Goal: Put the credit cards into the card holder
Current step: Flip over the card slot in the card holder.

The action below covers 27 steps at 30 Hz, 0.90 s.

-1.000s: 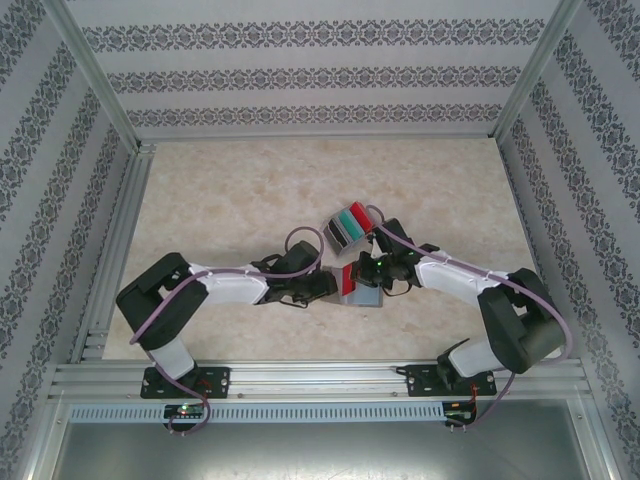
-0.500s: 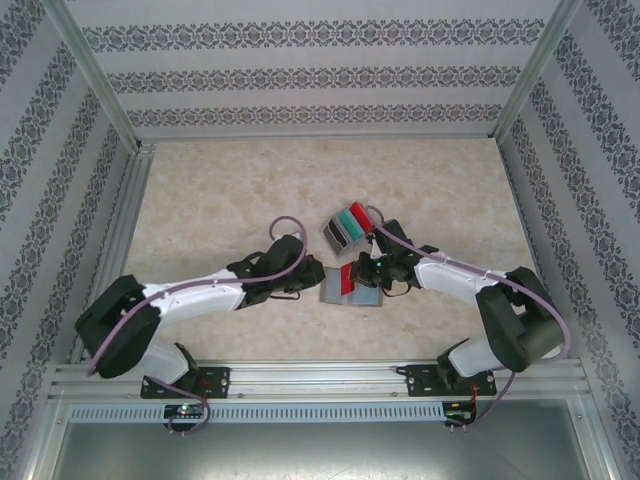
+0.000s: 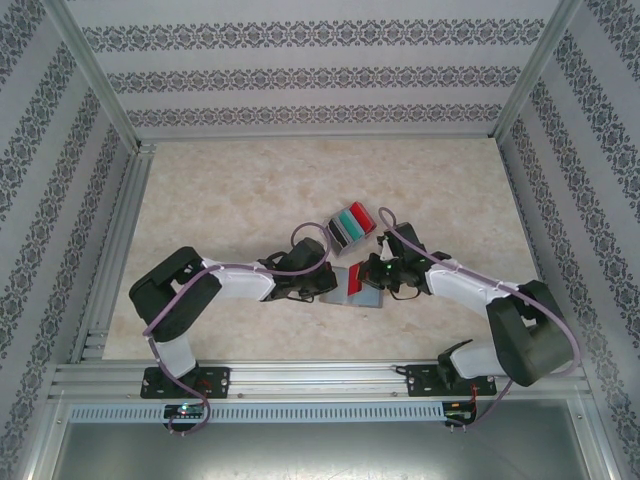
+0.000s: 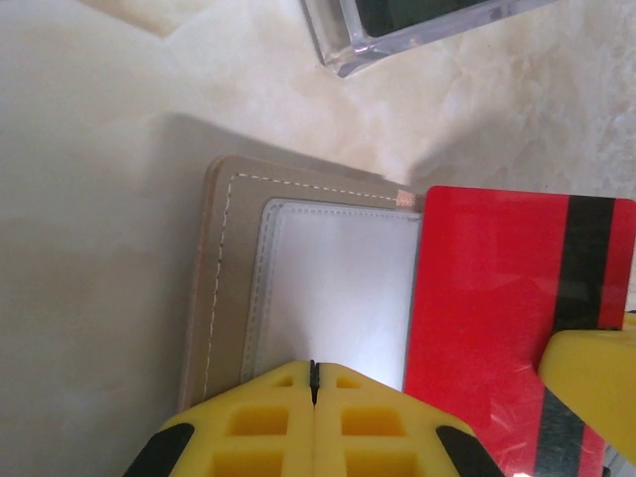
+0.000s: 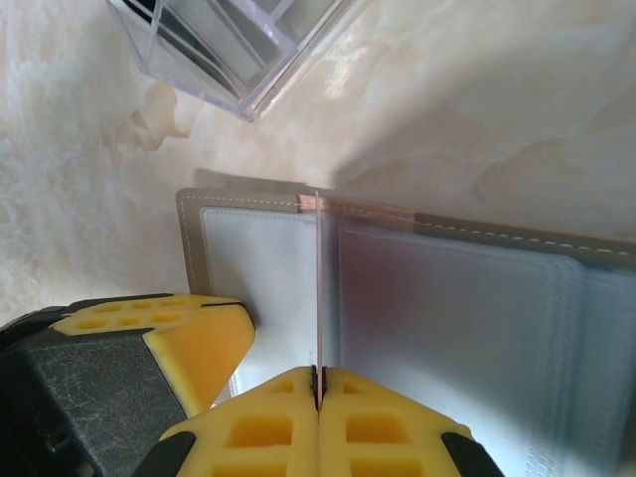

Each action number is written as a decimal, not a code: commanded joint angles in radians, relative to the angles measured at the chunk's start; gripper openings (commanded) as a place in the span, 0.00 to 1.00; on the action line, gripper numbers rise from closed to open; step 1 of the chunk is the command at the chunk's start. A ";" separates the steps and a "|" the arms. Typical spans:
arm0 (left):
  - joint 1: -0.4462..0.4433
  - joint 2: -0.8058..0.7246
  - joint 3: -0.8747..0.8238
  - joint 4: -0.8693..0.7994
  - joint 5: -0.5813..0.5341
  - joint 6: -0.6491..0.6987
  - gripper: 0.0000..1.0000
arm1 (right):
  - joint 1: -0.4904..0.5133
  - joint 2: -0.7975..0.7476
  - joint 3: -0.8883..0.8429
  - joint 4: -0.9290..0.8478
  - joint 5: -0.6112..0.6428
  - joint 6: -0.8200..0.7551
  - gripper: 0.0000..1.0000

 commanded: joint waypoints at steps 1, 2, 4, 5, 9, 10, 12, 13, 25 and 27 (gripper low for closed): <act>0.010 0.031 -0.040 0.012 -0.007 -0.023 0.00 | -0.021 -0.034 -0.026 -0.016 -0.029 -0.039 0.00; 0.009 0.030 -0.043 0.010 -0.008 -0.023 0.00 | -0.022 -0.031 -0.033 0.002 -0.046 -0.047 0.00; 0.009 0.021 -0.042 -0.005 -0.017 -0.020 0.00 | -0.018 -0.018 -0.037 0.016 -0.070 -0.053 0.00; 0.009 0.015 -0.043 -0.018 -0.025 -0.015 0.00 | -0.011 -0.014 -0.039 0.033 -0.087 -0.058 0.00; 0.009 -0.013 -0.039 -0.052 -0.039 0.001 0.01 | 0.019 0.011 -0.045 0.080 -0.081 -0.069 0.00; 0.010 -0.019 -0.039 -0.054 -0.041 0.005 0.01 | 0.023 0.021 -0.048 0.096 -0.088 -0.073 0.00; 0.009 -0.029 -0.040 -0.074 -0.050 0.008 0.01 | 0.023 0.034 -0.047 0.027 -0.005 -0.059 0.00; 0.009 -0.034 -0.041 -0.077 -0.052 0.009 0.01 | 0.015 0.042 -0.071 0.042 -0.002 -0.041 0.00; 0.009 -0.027 -0.030 -0.096 -0.046 0.018 0.01 | -0.014 -0.027 -0.145 0.100 -0.009 -0.055 0.00; 0.009 -0.028 -0.027 -0.102 -0.043 0.024 0.01 | -0.027 -0.003 -0.148 0.098 -0.019 -0.064 0.00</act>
